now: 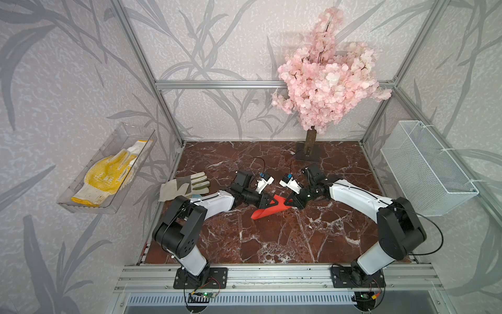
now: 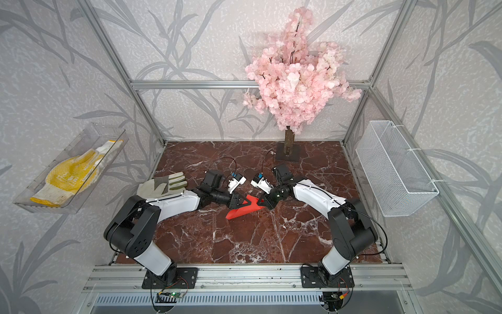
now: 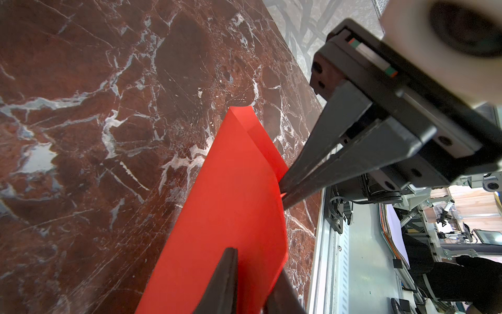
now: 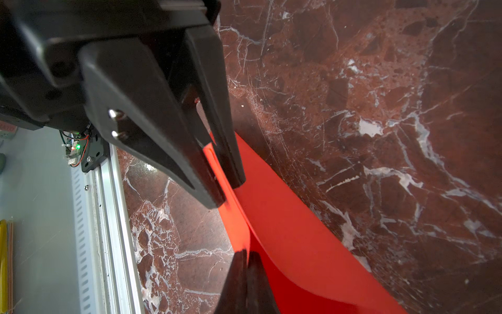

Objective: Fold the square paper diagonally
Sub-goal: Fold the paper at the center of the board.

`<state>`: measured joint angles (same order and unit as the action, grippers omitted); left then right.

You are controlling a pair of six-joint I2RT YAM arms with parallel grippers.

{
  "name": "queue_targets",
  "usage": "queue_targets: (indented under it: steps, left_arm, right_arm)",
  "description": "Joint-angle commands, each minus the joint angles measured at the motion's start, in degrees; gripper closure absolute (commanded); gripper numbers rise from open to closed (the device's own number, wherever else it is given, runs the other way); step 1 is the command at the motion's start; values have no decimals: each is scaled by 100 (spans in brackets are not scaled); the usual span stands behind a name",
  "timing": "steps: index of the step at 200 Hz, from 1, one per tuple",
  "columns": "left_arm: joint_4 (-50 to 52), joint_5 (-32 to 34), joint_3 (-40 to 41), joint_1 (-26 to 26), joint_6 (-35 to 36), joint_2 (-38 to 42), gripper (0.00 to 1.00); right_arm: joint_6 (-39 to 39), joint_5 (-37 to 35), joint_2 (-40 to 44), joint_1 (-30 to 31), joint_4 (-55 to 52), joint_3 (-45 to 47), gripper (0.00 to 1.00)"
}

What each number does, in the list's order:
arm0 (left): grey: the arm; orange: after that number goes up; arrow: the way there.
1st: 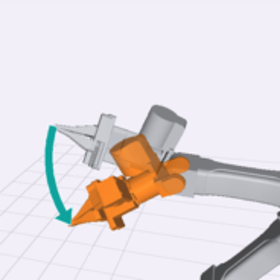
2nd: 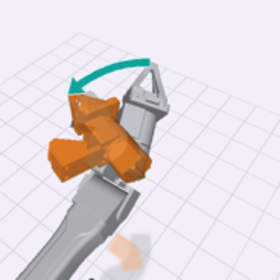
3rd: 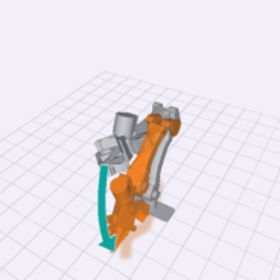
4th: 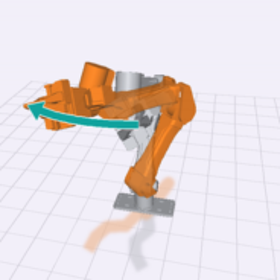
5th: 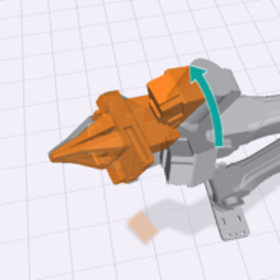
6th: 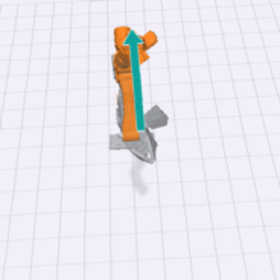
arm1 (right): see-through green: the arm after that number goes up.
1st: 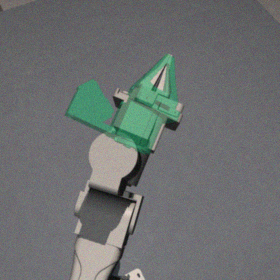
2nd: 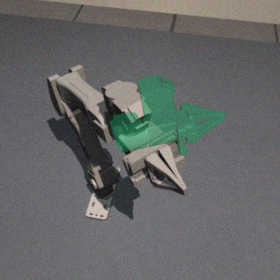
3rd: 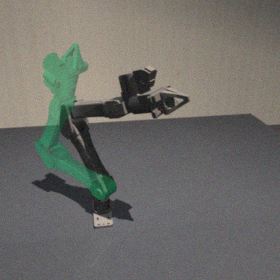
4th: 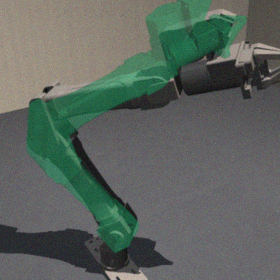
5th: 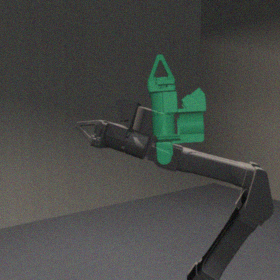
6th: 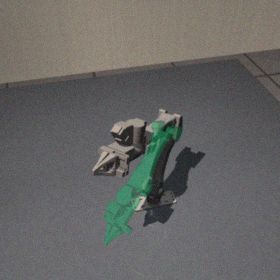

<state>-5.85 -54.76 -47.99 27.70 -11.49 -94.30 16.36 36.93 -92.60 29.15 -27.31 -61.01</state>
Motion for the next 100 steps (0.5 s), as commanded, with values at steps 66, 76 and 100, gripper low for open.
queue_targets:
  steps: [66,76,100]
  left_arm:
    - [84,-103,-167,28,133,-134,79]
    - [83,-102,-159,28,130,-124,79]
    - [80,-103,-164,30,129,-127,78]
  right_arm:
    - [60,33,-57,-14,-105,-198,95]
    - [69,34,-70,-14,-103,-200,95]
    - [69,16,-89,-14,-117,-200,95]
